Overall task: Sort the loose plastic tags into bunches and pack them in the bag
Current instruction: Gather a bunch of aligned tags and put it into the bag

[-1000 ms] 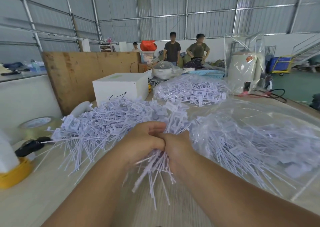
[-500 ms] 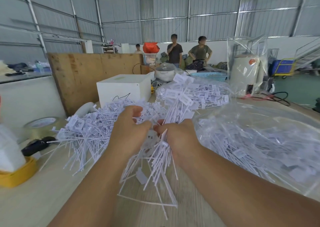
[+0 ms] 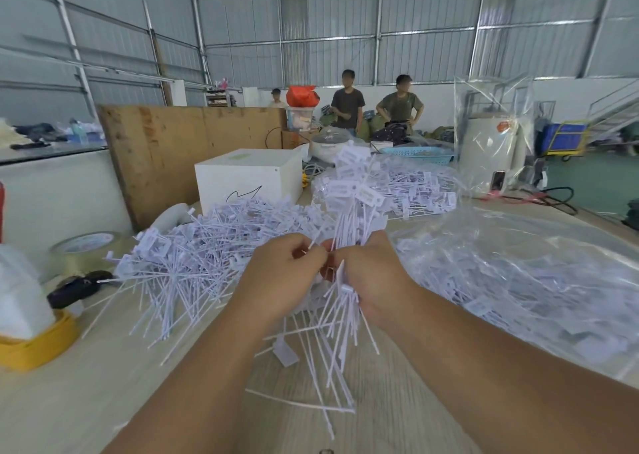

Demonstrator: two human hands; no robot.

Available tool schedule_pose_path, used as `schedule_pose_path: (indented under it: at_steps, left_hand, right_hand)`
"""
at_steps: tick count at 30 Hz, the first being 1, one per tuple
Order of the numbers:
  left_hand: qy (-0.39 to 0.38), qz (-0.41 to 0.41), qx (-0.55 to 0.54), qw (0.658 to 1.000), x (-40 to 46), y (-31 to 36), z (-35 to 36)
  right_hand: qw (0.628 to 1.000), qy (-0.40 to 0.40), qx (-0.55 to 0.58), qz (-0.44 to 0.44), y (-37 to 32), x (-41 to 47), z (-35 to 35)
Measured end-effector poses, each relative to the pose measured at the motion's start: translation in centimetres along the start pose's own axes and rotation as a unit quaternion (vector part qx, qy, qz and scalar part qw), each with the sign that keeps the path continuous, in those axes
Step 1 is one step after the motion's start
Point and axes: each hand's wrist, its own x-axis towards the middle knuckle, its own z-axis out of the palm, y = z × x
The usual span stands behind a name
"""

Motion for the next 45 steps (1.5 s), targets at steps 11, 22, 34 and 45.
schedule_pose_path:
  at_steps: [11, 22, 34, 45]
  left_hand:
    - [-0.026, 0.032, 0.024, 0.999, 0.4, -0.1, 0.1]
    - [-0.168, 0.076, 0.088, 0.979, -0.5, 0.1, 1.7]
    - [-0.139, -0.020, -0.195, 0.971, -0.7, 1.2, 1.8]
    - [-0.318, 0.047, -0.150, 0.935, -1.6, 1.0, 3.8]
  right_hand:
    - [0.996, -0.014, 0.089, -0.012, 0.1, -0.6, -0.8]
    - [0.992, -0.014, -0.017, -0.126, -0.6, -1.2, -1.2]
    - [0.966, -0.069, -0.016, -0.249, -0.9, -2.1, -2.4]
    - [0.969, -0.019, -0.038, -0.242, -0.5, -1.7, -3.5]
